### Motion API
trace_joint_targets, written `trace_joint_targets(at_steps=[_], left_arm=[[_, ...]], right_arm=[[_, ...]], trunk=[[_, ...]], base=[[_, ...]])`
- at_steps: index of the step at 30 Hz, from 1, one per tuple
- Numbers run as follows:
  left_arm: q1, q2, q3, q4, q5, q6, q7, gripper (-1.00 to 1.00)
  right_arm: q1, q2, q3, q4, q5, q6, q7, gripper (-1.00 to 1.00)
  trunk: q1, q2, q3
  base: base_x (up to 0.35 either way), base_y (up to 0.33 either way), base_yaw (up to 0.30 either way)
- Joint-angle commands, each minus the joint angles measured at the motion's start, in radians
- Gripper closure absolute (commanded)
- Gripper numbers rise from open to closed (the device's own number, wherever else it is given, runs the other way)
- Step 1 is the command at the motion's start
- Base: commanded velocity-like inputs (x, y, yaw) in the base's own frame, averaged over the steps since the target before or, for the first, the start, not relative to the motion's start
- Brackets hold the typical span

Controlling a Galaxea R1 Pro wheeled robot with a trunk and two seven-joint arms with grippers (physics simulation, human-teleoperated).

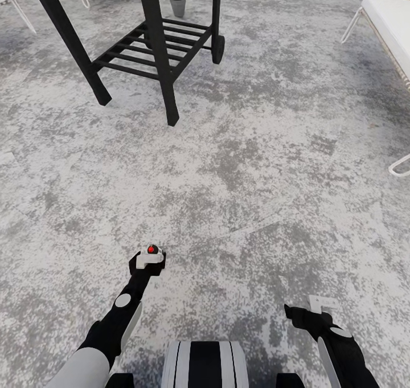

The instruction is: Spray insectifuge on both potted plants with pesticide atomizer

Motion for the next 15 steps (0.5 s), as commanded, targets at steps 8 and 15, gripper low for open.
trace_joint_targets(at_steps=[8,15], left_arm=[[0.0,0.0,0.002,0.0,-0.006,-0.003,0.0,-1.0],[0.0,0.0,0.0,0.0,-0.006,-0.002,0.0,-1.0]], right_arm=[[0.0,0.0,0.001,-0.001,0.0,0.005,0.0,-1.0],[0.0,0.0,0.001,-0.001,0.0,0.005,0.0,-1.0]], trunk=[[0.0,0.0,-0.008],[0.0,0.0,-0.01]], base=[[0.0,0.0,0.024],[0.003,0.0,0.013]])
